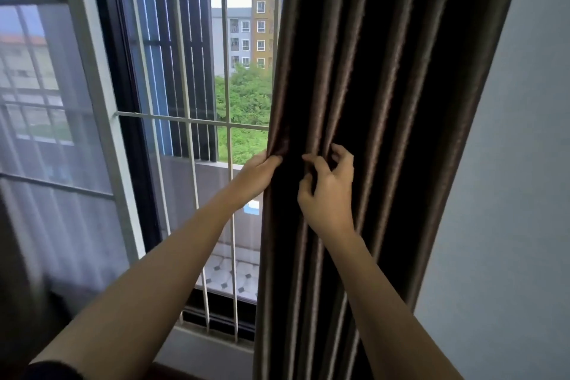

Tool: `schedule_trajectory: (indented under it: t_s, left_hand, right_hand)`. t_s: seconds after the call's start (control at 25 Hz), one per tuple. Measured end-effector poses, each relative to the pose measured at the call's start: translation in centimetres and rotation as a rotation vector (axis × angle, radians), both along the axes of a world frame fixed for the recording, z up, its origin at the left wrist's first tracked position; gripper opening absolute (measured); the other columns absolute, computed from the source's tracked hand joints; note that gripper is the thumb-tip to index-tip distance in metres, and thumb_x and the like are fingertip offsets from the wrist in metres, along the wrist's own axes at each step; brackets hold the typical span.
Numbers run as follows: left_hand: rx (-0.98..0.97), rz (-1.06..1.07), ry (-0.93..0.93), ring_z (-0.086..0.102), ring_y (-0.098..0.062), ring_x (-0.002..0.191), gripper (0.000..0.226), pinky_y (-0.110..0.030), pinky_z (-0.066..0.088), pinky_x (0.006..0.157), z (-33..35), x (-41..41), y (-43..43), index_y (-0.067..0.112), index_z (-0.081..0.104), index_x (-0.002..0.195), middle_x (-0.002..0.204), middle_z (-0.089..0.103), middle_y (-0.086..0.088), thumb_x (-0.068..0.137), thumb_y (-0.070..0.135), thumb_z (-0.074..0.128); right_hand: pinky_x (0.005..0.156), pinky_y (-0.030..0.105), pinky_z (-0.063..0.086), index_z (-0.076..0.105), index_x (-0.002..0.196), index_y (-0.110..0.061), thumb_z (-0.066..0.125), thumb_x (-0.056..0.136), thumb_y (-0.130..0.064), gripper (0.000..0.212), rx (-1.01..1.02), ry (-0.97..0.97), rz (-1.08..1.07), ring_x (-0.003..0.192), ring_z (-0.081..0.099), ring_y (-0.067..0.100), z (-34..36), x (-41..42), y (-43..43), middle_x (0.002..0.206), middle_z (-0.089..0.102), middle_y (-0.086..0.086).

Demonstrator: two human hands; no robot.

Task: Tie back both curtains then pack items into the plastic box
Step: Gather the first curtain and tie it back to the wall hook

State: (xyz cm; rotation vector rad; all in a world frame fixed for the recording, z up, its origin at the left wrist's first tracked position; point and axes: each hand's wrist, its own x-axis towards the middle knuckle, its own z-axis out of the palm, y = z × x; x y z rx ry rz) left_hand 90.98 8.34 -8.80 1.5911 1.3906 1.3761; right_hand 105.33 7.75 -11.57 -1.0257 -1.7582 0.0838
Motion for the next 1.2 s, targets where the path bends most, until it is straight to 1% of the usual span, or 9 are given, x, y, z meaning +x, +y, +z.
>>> schedule_trajectory:
  t_s: [0.12, 0.24, 0.4, 0.52, 0.64, 0.88, 1.04, 1.12, 1.2]
  left_hand:
    - [0.018, -0.015, 0.02, 0.063, -0.016, 0.085, 0.024, -0.026, 0.047, 0.072, -0.2, 0.7, 0.2, 0.02, 0.062, 0.102, 0.087, 0.066, 0.001, 0.098, 0.024, 0.039]
    - [0.028, -0.049, 0.098, 0.062, -0.021, 0.093, 0.024, -0.036, 0.048, 0.084, -1.0, 2.2, 0.7, 0.02, 0.059, 0.102, 0.096, 0.065, -0.004, 0.099, 0.024, 0.036]
    - [0.034, -0.104, 0.26, 0.058, -0.022, 0.077, 0.024, -0.045, 0.051, 0.08, -1.4, 4.8, 1.7, 0.018, 0.055, 0.092, 0.082, 0.059, -0.006, 0.1, 0.027, 0.034]
    - [0.044, -0.174, 0.403, 0.054, -0.021, 0.074, 0.023, -0.04, 0.049, 0.074, -1.1, 6.5, 2.5, 0.009, 0.049, 0.109, 0.081, 0.055, -0.006, 0.099, 0.021, 0.032]
    - [-0.001, -0.204, 0.494, 0.053, -0.025, 0.075, 0.024, -0.044, 0.051, 0.072, -1.8, 7.4, 3.7, 0.005, 0.043, 0.115, 0.087, 0.053, -0.012, 0.098, 0.016, 0.03]
    - [-0.006, -0.257, 0.473, 0.049, -0.019, 0.069, 0.026, -0.029, 0.051, 0.059, -2.3, 8.3, 4.8, 0.01, 0.045, 0.116, 0.083, 0.048, -0.007, 0.096, 0.013, 0.029]
    - [-0.042, -0.327, 0.364, 0.053, -0.022, 0.083, 0.031, -0.041, 0.056, 0.078, -2.8, 8.1, 5.1, 0.022, 0.048, 0.119, 0.096, 0.052, -0.009, 0.094, 0.014, 0.031]
    - [-0.049, -0.38, 0.312, 0.053, -0.016, 0.085, 0.024, -0.037, 0.055, 0.075, -2.7, 8.1, 4.6, 0.027, 0.052, 0.107, 0.1, 0.055, -0.005, 0.093, 0.02, 0.035]
    - [-0.03, -0.42, 0.3, 0.056, -0.014, 0.093, 0.019, -0.034, 0.053, 0.076, -2.7, 8.1, 4.0, 0.027, 0.051, 0.108, 0.112, 0.058, -0.004, 0.092, 0.033, 0.042]
  right_hand:
    - [0.1, 0.034, 0.037, 0.056, 0.126, -0.009, 0.056, 0.085, -0.011, 0.041, 0.095, -0.022, -0.153, 0.127, 0.032, 0.032, -1.8, 0.5, 0.2, 0.141, 0.029, 0.018]
    - [0.1, 0.038, 0.038, 0.052, 0.131, -0.006, 0.057, 0.085, -0.013, 0.047, 0.077, -0.083, -0.251, 0.123, 0.034, 0.032, -3.7, 2.1, 1.0, 0.143, 0.029, 0.017]
    - [0.095, 0.042, 0.047, 0.051, 0.132, -0.003, 0.054, 0.085, -0.01, 0.047, -0.017, -0.172, -0.29, 0.11, 0.045, 0.034, -7.2, 4.8, 1.5, 0.138, 0.039, 0.015]
    - [0.104, 0.034, 0.039, 0.046, 0.136, 0.0, 0.052, 0.088, -0.008, 0.049, -0.112, -0.166, -0.253, 0.122, 0.046, 0.034, -9.9, 6.3, 1.4, 0.14, 0.04, 0.016]
    - [0.104, 0.024, 0.035, 0.046, 0.137, -0.004, 0.049, 0.091, -0.009, 0.046, -0.157, -0.137, -0.203, 0.128, 0.046, 0.025, -12.4, 7.1, 0.4, 0.146, 0.038, 0.009]
    - [0.098, 0.022, 0.045, 0.039, 0.142, -0.013, 0.047, 0.092, -0.011, 0.051, -0.153, -0.141, -0.059, 0.118, 0.055, 0.017, -14.8, 6.7, -0.1, 0.154, 0.027, -0.009]
    - [0.105, 0.028, 0.043, 0.035, 0.145, -0.018, 0.048, 0.091, -0.014, 0.055, -0.138, -0.138, -0.012, 0.131, 0.043, 0.01, -15.9, 6.3, 0.6, 0.146, 0.02, -0.025]
    - [0.109, 0.026, 0.038, 0.03, 0.147, -0.022, 0.048, 0.091, -0.015, 0.059, -0.162, -0.155, 0.033, 0.135, 0.036, 0.007, -16.6, 5.9, 0.6, 0.146, 0.014, -0.027]
    - [0.11, 0.027, 0.037, 0.025, 0.148, -0.023, 0.049, 0.091, -0.018, 0.062, -0.184, -0.201, 0.053, 0.136, 0.032, 0.008, -17.3, 5.7, 0.4, 0.151, 0.01, -0.024]
